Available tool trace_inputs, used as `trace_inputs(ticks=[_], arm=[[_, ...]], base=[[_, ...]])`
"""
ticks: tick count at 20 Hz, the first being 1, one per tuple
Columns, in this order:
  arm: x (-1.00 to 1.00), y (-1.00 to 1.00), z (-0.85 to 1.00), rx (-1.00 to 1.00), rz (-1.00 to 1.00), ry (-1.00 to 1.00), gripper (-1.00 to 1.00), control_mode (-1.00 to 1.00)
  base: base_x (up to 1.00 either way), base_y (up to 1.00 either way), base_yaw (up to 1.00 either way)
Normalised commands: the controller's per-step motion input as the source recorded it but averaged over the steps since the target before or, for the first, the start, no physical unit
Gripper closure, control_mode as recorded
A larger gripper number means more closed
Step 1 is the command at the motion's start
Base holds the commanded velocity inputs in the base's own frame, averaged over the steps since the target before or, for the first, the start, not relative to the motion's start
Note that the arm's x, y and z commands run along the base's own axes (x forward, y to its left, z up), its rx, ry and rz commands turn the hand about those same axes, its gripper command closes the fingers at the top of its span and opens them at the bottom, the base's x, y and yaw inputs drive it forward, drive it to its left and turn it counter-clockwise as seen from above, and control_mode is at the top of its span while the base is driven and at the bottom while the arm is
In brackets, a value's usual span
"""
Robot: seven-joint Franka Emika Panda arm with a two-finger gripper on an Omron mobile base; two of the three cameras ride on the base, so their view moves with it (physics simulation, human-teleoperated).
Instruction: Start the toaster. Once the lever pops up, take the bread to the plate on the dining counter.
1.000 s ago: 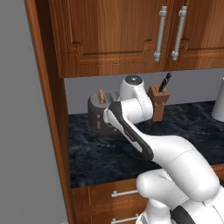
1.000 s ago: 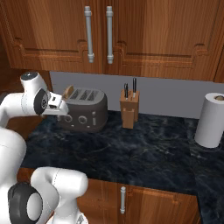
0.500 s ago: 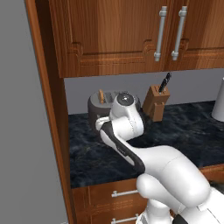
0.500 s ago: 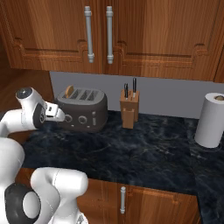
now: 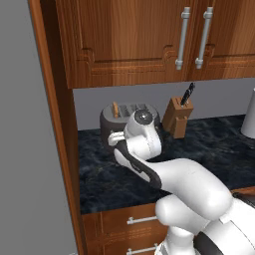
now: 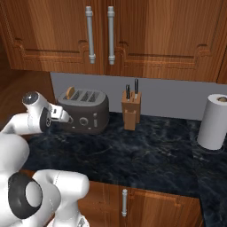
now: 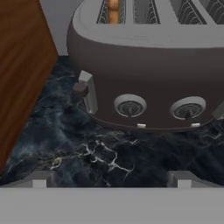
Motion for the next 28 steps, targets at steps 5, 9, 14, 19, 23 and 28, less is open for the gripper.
trace_inputs(ticks=[5, 9, 14, 19, 23, 28], arm=[[0.44, 0.00, 0.00, 0.00, 0.00, 0.00, -1.00, -1.00], [0.27, 0.03, 0.00, 0.00, 0.00, 0.00, -1.00, -1.00], [0.13, 0.16, -0.01, 0.00, 0.00, 0.00, -1.00, -1.00], [0.12, 0.11, -0.01, 0.00, -0.01, 0.00, -1.00, -1.00], [0.24, 0.00, 0.00, 0.00, -0.05, 0.00, -1.00, -1.00], [0.12, 0.00, -0.10, 0.00, -0.05, 0.00, -1.00, -1.00]], base=[[0.00, 0.00, 0.00], [0.00, 0.00, 0.00], [0.00, 0.00, 0.00], [0.00, 0.00, 0.00], [0.00, 0.00, 0.00], [0.00, 0.00, 0.00]])
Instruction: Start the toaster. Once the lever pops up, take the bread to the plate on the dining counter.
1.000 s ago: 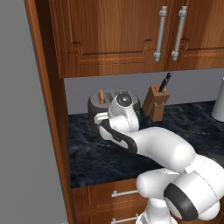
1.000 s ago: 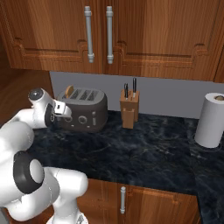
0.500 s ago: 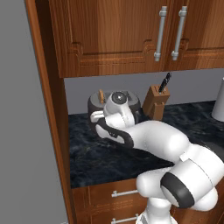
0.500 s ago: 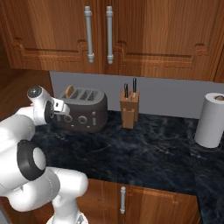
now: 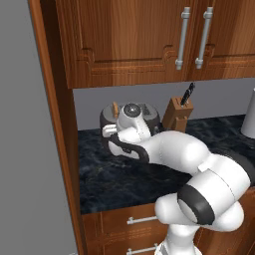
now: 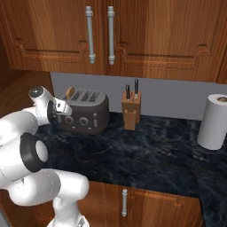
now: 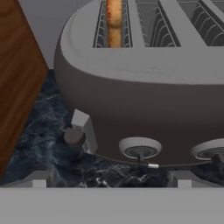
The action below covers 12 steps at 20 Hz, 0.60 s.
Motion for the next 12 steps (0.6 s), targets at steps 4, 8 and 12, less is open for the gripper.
trace_inputs(ticks=[4, 8, 12], arm=[[0.04, 0.04, -0.15, 0.00, -0.04, 0.00, -1.00, -1.00], [0.01, 0.00, -0.08, 0.00, -0.02, 0.00, -1.00, -1.00], [0.07, 0.00, 0.00, 0.01, 0.00, 0.00, -1.00, -1.00]], base=[[0.00, 0.00, 0.00], [0.00, 0.00, 0.00], [0.00, 0.00, 0.00]])
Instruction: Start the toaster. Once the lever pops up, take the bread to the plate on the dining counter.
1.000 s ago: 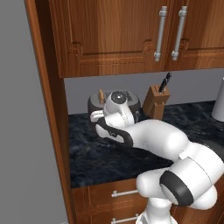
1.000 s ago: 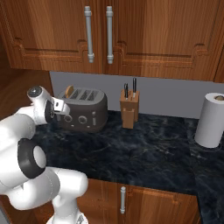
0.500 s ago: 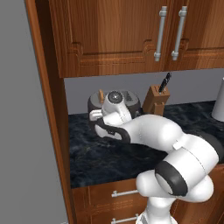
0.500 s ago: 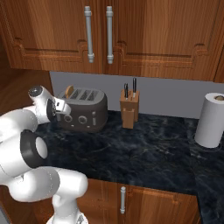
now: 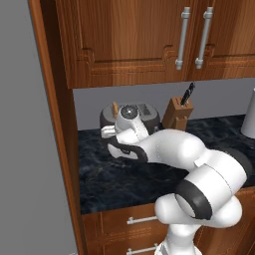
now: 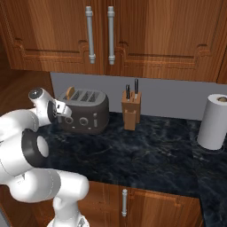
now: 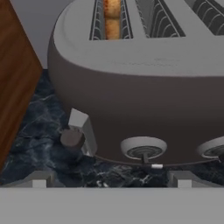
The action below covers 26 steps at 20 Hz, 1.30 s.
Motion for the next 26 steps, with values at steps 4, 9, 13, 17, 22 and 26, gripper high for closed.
trace_inputs(ticks=[4, 9, 13, 17, 22, 26], arm=[[0.07, 0.00, 0.00, 0.00, 0.00, 0.00, -1.00, -1.00], [0.13, 0.00, 0.00, 0.00, 0.00, 0.00, -1.00, -1.00], [0.13, 0.00, 0.00, 0.00, 0.00, 0.00, -1.00, -1.00], [0.01, 0.00, 0.00, 0.00, -0.01, 0.00, -1.00, -1.00], [0.05, 0.03, 0.00, 0.00, -0.05, 0.00, -1.00, -1.00], [0.08, 0.08, 0.00, 0.00, -0.08, 0.00, -1.00, -1.00]], base=[[0.00, 0.00, 0.00], [0.00, 0.00, 0.00], [0.00, 0.00, 0.00], [0.00, 0.00, 0.00], [0.00, 0.00, 0.00], [0.00, 0.00, 0.00]])
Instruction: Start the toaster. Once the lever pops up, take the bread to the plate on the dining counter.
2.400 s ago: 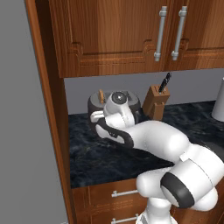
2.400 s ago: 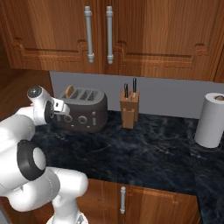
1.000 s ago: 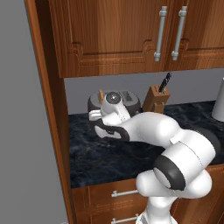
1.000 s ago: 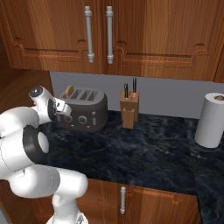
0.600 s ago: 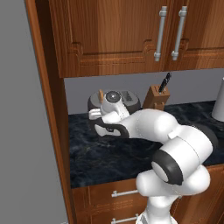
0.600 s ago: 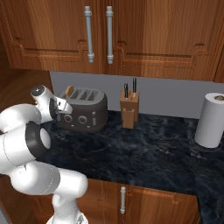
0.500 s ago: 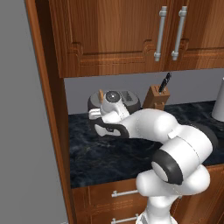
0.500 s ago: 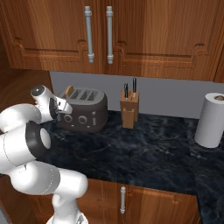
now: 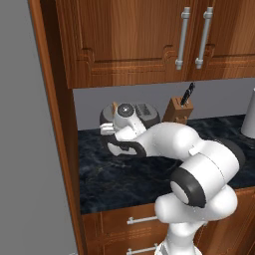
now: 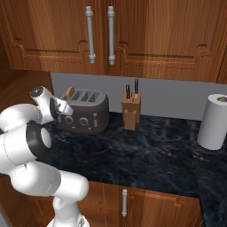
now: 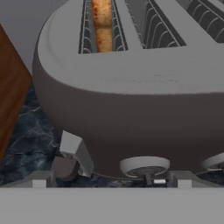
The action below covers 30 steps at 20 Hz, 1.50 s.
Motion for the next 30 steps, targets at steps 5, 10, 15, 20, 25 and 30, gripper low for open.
trace_inputs(ticks=[5, 10, 15, 20, 25, 30], arm=[[0.00, 0.04, 0.00, 0.00, -0.05, 0.00, -1.00, -1.00], [0.01, 0.00, 0.00, 0.00, -0.03, 0.00, -1.00, -1.00], [0.02, 0.00, 0.00, 0.00, 0.00, 0.00, -1.00, -1.00], [0.00, -0.04, 0.00, 0.00, 0.00, 0.01, -1.00, -1.00], [0.08, -0.13, 0.00, 0.00, 0.00, 0.00, -1.00, -1.00], [0.12, -0.02, 0.00, 0.00, 0.00, 0.00, -1.00, -1.00]], base=[[0.00, 0.00, 0.00], [0.00, 0.00, 0.00], [0.00, 0.00, 0.00], [0.00, 0.00, 0.00], [0.00, 0.00, 0.00], [0.00, 0.00, 0.00]])
